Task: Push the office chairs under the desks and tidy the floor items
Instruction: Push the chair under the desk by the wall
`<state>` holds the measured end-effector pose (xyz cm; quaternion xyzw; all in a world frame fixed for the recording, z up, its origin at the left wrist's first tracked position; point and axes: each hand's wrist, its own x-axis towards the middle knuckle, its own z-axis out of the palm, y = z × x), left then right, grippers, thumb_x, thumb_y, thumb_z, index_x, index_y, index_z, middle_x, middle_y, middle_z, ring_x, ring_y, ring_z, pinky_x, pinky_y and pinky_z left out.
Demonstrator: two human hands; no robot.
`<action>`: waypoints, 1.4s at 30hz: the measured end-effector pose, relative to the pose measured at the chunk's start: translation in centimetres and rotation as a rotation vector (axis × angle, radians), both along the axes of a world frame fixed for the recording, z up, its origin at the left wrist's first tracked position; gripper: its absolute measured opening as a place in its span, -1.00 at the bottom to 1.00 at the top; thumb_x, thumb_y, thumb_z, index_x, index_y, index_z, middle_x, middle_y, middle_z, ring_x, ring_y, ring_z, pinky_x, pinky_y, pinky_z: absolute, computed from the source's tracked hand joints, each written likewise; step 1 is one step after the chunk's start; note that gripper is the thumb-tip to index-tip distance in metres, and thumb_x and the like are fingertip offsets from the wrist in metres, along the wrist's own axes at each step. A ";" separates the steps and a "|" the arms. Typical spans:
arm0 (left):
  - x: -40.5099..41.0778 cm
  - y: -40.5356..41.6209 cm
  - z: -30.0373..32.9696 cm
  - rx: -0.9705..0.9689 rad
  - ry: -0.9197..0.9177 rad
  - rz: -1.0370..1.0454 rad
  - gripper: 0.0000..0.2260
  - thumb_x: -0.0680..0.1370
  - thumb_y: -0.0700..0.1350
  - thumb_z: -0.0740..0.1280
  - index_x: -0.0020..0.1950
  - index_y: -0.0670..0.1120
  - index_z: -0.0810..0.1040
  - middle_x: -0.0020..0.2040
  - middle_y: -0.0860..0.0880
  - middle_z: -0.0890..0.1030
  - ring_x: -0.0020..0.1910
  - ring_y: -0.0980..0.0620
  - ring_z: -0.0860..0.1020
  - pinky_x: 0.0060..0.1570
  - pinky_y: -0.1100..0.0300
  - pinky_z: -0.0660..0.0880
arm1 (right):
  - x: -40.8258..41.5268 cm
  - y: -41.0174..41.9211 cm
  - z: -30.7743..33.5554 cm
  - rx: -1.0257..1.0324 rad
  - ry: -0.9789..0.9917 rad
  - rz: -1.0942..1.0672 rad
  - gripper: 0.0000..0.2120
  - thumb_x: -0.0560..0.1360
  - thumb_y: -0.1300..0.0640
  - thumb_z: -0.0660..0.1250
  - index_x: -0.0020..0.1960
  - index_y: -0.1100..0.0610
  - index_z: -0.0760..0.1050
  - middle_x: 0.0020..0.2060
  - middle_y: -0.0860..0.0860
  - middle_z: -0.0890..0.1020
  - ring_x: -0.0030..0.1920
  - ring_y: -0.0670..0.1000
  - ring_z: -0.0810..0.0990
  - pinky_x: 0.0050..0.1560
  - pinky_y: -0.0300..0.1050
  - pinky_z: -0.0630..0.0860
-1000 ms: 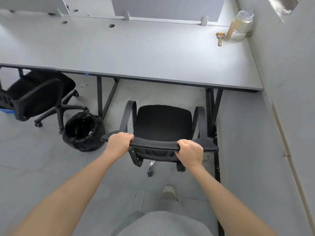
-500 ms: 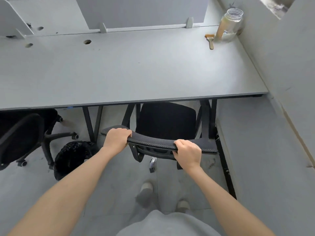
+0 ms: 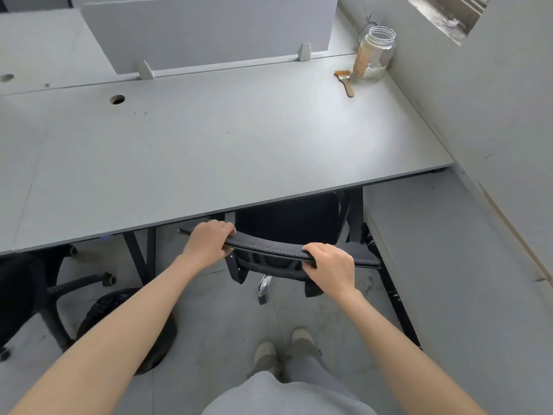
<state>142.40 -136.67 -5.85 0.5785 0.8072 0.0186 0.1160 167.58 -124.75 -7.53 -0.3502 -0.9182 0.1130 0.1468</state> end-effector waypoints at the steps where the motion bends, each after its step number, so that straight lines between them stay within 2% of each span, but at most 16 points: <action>1: 0.1 -0.5 -0.2 0.072 -0.035 -0.001 -0.75 0.39 -0.13 0.40 0.04 -0.09 0.54 -0.02 -0.02 0.63 0.01 -0.08 0.55 0.00 0.07 0.40 | 0.3 0.1 0.2 0.015 0.023 0.055 -0.80 0.27 0.08 0.49 -0.11 0.03 0.61 -0.23 -0.13 0.69 -0.25 -0.06 0.65 -0.32 -0.22 0.52; 4: 0.5 -2.4 -1.3 0.226 -0.033 -0.009 -0.72 0.37 0.03 0.41 -0.01 -0.08 0.57 -0.07 0.01 0.65 -0.03 -0.05 0.58 0.05 0.12 0.33 | 1.9 -0.1 0.1 0.085 0.050 0.155 -0.77 0.45 -0.01 0.29 -0.01 0.10 0.59 -0.15 -0.07 0.68 -0.12 -0.04 0.63 -0.13 -0.15 0.52; 6: 1.1 -3.3 -1.6 0.297 -0.045 0.002 -0.64 0.39 0.19 0.29 0.00 -0.04 0.58 -0.05 0.05 0.66 -0.03 0.00 0.58 0.12 0.19 0.24 | 2.9 -0.5 -0.3 0.112 0.063 0.120 -0.71 0.54 -0.01 0.16 0.05 0.12 0.57 -0.10 -0.05 0.67 -0.07 -0.01 0.61 -0.03 -0.14 0.47; 8: 2.1 -3.7 -1.3 0.338 -0.098 0.035 -0.60 0.42 0.23 0.18 0.02 -0.01 0.59 -0.03 0.07 0.66 0.00 0.03 0.57 0.17 0.20 0.17 | 3.6 -1.0 -0.6 0.126 0.076 0.079 -0.64 0.59 -0.02 0.06 0.09 0.12 0.57 -0.05 -0.03 0.66 -0.04 0.00 0.60 0.05 -0.15 0.40; 11: 3.4 -3.9 -0.7 0.366 -0.175 0.105 -0.56 0.42 0.24 0.14 0.02 -0.01 0.61 -0.03 0.07 0.67 0.01 0.02 0.57 0.18 0.21 0.16 | 4.2 -1.2 -0.4 0.100 0.105 0.046 -0.55 0.62 -0.05 -0.04 0.09 0.12 0.58 -0.05 -0.04 0.67 -0.04 0.00 0.61 0.07 -0.18 0.34; 14: 4.6 -4.2 -0.6 0.370 -0.205 0.156 -0.51 0.38 0.27 0.14 0.00 -0.03 0.63 -0.03 0.05 0.68 0.00 0.01 0.56 0.16 0.18 0.21 | 5.1 -1.2 -0.2 0.081 0.122 0.059 -0.56 0.61 -0.06 -0.02 0.08 0.10 0.58 -0.05 -0.05 0.67 -0.04 -0.02 0.60 0.07 -0.19 0.32; 17: 5.8 -4.7 -0.5 0.379 -0.215 0.183 -0.51 0.36 0.29 0.15 -0.01 -0.02 0.64 -0.06 0.06 0.68 -0.03 0.01 0.56 0.10 0.24 0.21 | 6.3 -0.7 -0.5 0.063 0.135 0.103 -0.60 0.61 -0.05 0.01 0.08 0.08 0.58 -0.05 -0.07 0.66 -0.02 -0.05 0.57 0.06 -0.21 0.31; 23: 9.9 -5.9 -0.9 0.415 -0.187 0.219 -0.56 0.37 0.28 0.18 -0.03 0.02 0.65 -0.12 0.11 0.68 -0.09 0.09 0.56 0.02 0.18 0.27 | 9.5 1.1 -0.7 0.022 0.122 0.194 -0.74 0.52 0.05 0.18 0.10 0.06 0.57 -0.03 -0.08 0.65 0.04 -0.12 0.49 0.07 -0.23 0.27; 28: 13.4 -5.1 -1.1 0.459 -0.149 0.302 -0.59 0.38 0.28 0.19 -0.06 0.04 0.65 -0.15 0.12 0.68 -0.10 0.17 0.50 -0.03 0.29 0.15 | 11.0 4.0 -0.3 -0.017 0.097 0.260 -0.74 0.52 0.04 0.17 0.11 0.05 0.57 -0.01 -0.09 0.65 0.04 -0.14 0.49 0.09 -0.29 0.21; 32: 16.4 -4.4 -1.5 0.516 -0.110 0.401 -0.48 0.45 0.37 0.06 -0.09 0.04 0.65 -0.17 0.12 0.67 -0.10 0.19 0.48 -0.02 0.29 0.18 | 12.1 6.0 0.0 -0.030 0.053 0.327 -0.71 0.54 0.00 0.14 0.12 0.05 0.57 0.00 -0.08 0.65 0.06 -0.14 0.47 0.09 -0.25 0.25; 34: 17.5 -3.7 -1.5 0.521 -0.087 0.437 -0.46 0.46 0.36 0.04 -0.08 0.03 0.65 -0.16 0.11 0.67 -0.09 0.18 0.49 0.00 0.25 0.22 | 12.5 7.5 0.5 -0.047 0.041 0.369 -0.61 0.59 -0.09 0.03 0.13 0.06 0.56 0.02 -0.08 0.65 0.09 -0.13 0.46 0.13 -0.25 0.24; 36: 18.6 -3.2 -1.2 0.510 -0.071 0.446 -0.52 0.45 0.32 0.12 -0.05 0.00 0.65 -0.13 0.08 0.68 -0.06 0.16 0.50 0.04 0.23 0.25 | 12.9 8.8 0.9 -0.023 0.017 0.400 -0.54 0.59 -0.13 -0.02 0.12 0.07 0.56 0.04 -0.06 0.64 0.11 -0.09 0.49 0.16 -0.23 0.25; 38: 19.5 -2.9 -0.9 0.512 -0.079 0.450 -0.62 0.44 0.16 0.22 -0.03 -0.07 0.66 -0.08 0.03 0.70 -0.02 0.17 0.48 0.11 0.22 0.26 | 13.5 10.1 1.2 0.028 -0.012 0.394 -0.62 0.55 -0.10 0.10 0.09 0.09 0.58 0.04 -0.04 0.64 0.11 -0.04 0.53 0.18 -0.16 0.27; 42: 21.3 -3.5 -0.6 0.522 -0.109 0.483 -0.69 0.47 0.01 0.22 0.00 -0.12 0.66 -0.04 -0.04 0.70 0.04 0.15 0.49 0.14 0.21 0.31 | 15.2 11.5 1.0 0.027 0.016 0.347 -0.63 0.52 -0.04 0.11 0.10 0.11 0.58 0.01 -0.02 0.66 0.07 0.00 0.57 0.19 -0.13 0.30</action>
